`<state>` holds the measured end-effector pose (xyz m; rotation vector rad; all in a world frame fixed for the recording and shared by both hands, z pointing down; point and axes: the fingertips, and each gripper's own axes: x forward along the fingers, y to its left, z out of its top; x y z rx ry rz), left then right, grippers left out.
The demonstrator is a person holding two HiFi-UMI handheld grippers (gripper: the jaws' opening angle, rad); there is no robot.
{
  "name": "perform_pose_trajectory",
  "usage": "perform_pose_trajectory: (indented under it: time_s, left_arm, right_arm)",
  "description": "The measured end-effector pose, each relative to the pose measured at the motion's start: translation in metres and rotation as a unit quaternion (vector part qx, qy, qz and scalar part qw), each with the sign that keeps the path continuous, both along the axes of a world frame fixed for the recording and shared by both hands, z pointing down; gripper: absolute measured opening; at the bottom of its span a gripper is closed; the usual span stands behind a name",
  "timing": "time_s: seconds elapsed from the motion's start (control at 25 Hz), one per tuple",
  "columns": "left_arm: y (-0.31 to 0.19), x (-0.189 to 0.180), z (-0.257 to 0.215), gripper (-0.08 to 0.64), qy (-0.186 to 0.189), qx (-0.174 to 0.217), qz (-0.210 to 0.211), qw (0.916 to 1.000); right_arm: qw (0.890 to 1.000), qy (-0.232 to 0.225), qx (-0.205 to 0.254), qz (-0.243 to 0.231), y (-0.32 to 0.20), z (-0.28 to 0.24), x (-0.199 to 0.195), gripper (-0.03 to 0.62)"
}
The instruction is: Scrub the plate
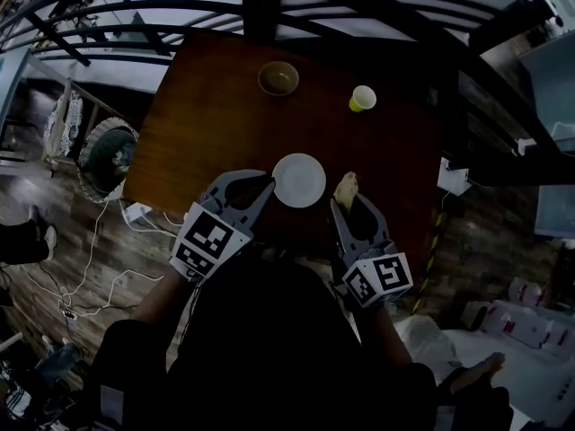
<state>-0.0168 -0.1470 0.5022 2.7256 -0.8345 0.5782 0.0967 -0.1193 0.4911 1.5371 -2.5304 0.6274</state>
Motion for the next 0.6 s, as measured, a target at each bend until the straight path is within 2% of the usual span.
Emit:
perform_pose_trajectory:
  time_s: [0.24, 0.4, 0.6]
  left_arm:
    - [0.0, 0.012, 0.006, 0.025, 0.011, -0.017, 0.014, 0.9997]
    - [0.004, 0.02, 0.015, 0.025, 0.02, -0.043, 0.021, 0.9987]
    - [0.013, 0.028, 0.021, 0.025, 0.016, -0.053, 0.032, 0.998]
  right_arm:
    - [1.0, -0.004, 0.006, 0.019, 0.004, -0.003, 0.009, 0.149]
    - [1.0, -0.011, -0.004, 0.02, 0.004, 0.002, 0.011, 0.149]
    - [1.0, -0.013, -0.004, 0.019, 0.005, 0.001, 0.011, 0.149]
